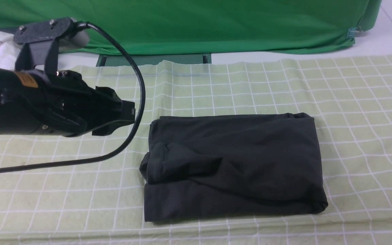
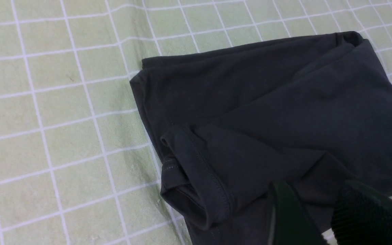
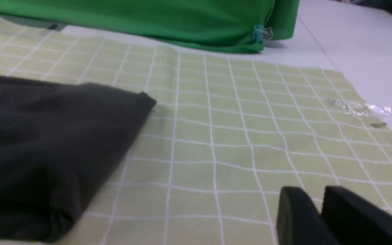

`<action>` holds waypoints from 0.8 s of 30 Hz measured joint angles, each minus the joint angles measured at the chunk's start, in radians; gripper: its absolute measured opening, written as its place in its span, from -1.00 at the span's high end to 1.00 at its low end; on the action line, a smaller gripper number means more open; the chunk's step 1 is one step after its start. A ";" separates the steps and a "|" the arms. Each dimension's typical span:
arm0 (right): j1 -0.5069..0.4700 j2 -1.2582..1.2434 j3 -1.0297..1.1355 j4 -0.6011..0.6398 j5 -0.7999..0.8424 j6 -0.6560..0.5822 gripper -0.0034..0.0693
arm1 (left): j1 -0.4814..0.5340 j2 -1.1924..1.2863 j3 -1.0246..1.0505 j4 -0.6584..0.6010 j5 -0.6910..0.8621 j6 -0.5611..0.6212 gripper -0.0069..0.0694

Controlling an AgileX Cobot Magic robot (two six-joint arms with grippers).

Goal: Fold a long-sleeved shirt over a green coffee tablecloth.

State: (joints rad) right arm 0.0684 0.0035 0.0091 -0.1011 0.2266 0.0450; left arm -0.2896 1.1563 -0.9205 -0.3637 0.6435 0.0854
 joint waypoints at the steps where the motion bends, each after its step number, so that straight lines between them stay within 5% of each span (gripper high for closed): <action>1: -0.001 -0.003 0.001 0.000 -0.001 0.000 0.55 | 0.000 0.000 0.000 0.000 0.001 0.000 0.25; 14: -0.004 -0.004 0.001 0.003 -0.001 0.000 0.46 | 0.000 -0.139 -0.033 -0.003 0.079 0.001 0.27; 24: -0.005 -0.004 0.001 0.004 -0.001 0.000 0.40 | 0.000 -0.465 -0.014 0.067 0.329 0.025 0.77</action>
State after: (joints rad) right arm 0.0633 0.0000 0.0102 -0.0971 0.2256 0.0450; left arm -0.2896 0.6913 -0.9342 -0.2967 0.9728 0.1107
